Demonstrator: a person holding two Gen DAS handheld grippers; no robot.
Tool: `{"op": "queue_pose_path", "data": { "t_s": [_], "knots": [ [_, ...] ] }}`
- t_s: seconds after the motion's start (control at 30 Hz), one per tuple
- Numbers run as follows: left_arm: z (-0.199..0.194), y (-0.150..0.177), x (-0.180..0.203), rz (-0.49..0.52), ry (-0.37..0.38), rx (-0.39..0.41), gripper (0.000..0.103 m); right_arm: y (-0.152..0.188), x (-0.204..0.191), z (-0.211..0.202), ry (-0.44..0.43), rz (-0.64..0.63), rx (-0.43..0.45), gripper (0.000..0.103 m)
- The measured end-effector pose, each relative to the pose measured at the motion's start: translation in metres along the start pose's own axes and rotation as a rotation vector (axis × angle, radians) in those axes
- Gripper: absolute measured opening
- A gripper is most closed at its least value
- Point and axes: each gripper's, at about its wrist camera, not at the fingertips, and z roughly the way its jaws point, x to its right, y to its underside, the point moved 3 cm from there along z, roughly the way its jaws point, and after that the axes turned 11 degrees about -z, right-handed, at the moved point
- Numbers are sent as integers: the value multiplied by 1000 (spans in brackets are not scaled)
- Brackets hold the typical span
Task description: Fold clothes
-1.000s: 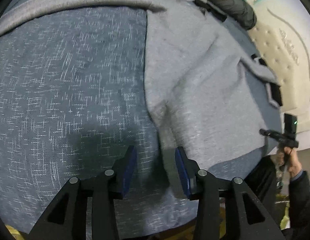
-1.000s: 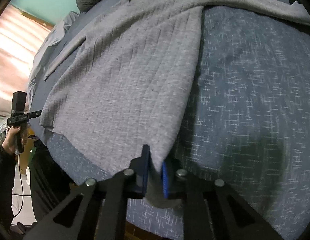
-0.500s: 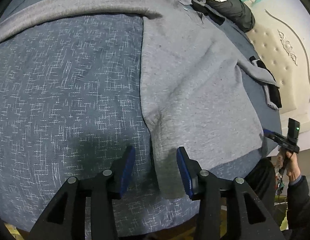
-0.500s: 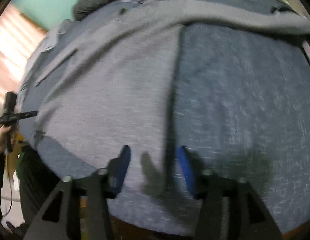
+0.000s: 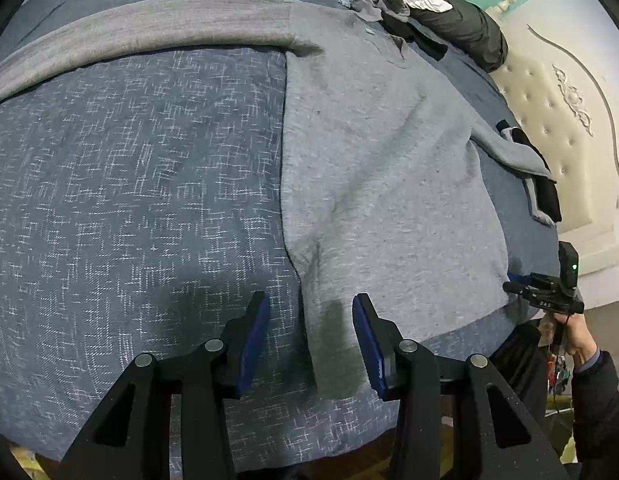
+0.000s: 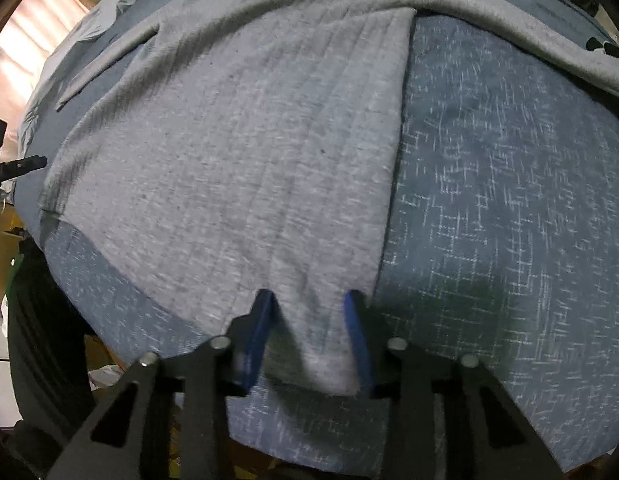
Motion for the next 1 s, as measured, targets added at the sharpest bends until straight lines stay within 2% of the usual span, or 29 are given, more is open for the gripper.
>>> {"op": "queue_pose_path", "data": {
  "t_s": [0.1,0.27,0.6,0.63,0.83,1.0],
  "knots": [
    [-4,2,-9,1,-2,-2,47,1,-2,0,15,-10,6,9],
    [-9,9,-8,4,-5,-7,47,6,-4,-24,-29,-3,82,7],
    [-3,14,-4,19,4,-32,47,39,23,-63,-140,95,201,5],
    [-3,15,-3,21,5,-36,47,42,26,-65,-149,106,208,2],
    [9,21,0,28,-9,-64,47,51,41,-53,-159,193,214,2],
    [25,25,4,29,-26,-95,47,53,52,-54,-121,205,208,2]
  ]
}}
